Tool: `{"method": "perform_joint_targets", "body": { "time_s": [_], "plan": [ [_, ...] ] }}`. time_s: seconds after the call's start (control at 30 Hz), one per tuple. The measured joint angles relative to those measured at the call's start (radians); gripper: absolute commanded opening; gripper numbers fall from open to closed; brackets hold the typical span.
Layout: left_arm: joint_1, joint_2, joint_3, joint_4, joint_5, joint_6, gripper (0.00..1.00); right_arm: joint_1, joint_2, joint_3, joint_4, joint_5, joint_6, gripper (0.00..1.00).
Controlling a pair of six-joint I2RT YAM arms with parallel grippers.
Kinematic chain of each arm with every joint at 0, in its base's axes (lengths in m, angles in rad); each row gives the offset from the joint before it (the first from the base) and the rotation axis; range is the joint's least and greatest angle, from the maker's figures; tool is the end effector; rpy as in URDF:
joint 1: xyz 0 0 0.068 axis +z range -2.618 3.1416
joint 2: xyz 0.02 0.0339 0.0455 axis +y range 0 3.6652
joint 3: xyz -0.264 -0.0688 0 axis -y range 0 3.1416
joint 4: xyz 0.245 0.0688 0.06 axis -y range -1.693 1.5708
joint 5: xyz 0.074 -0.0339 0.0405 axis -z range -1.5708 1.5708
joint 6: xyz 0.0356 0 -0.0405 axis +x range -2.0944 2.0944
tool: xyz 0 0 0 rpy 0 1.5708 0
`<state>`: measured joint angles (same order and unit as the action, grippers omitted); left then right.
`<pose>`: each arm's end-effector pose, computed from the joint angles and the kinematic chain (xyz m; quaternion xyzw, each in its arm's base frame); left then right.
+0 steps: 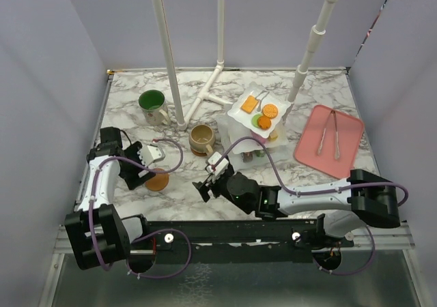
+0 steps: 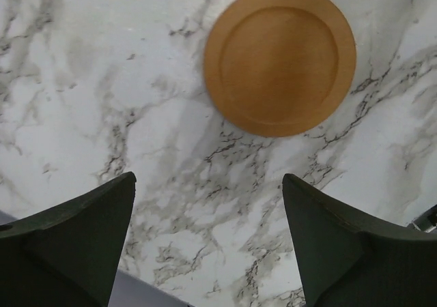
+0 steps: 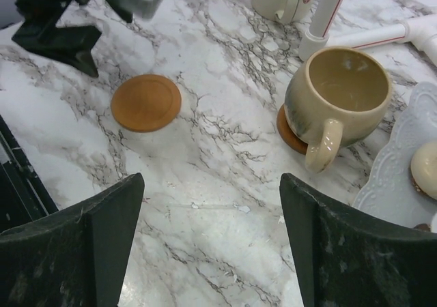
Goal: Serve the afternoon tea
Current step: Adjust the coaster at the center of the board.
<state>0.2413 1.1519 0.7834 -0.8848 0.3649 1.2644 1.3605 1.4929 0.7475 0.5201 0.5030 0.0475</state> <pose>0.1936 0.0346 0.2205 0.5004 0.8327 -0.0244 0.2359 0.0841 0.3120 0.2311 -0.3395 0.6947 0.2423 0.5860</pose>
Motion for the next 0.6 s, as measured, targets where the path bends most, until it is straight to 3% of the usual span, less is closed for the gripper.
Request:
{"method": "perform_joint_targets", "body": {
  "time_s": [0.13, 0.3, 0.5, 0.6],
  "plan": [
    [-0.001, -0.002, -0.104, 0.020, 0.004, 0.102, 0.89, 0.000, -0.083, -0.040, -0.009, 0.000, 0.009, 0.84],
    [-0.048, -0.027, -0.230, 0.107, 0.000, 0.123, 0.88, 0.000, -0.153, -0.080, -0.020, 0.002, 0.024, 0.84],
    [-0.159, -0.051, -0.251, 0.204, -0.018, 0.087, 0.72, 0.000, -0.160, -0.094, -0.021, 0.006, 0.035, 0.83],
    [-0.219, -0.027, -0.243, 0.234, -0.019, 0.051, 0.71, 0.000, -0.160, -0.098, -0.021, 0.008, 0.039, 0.83]
  ]
}}
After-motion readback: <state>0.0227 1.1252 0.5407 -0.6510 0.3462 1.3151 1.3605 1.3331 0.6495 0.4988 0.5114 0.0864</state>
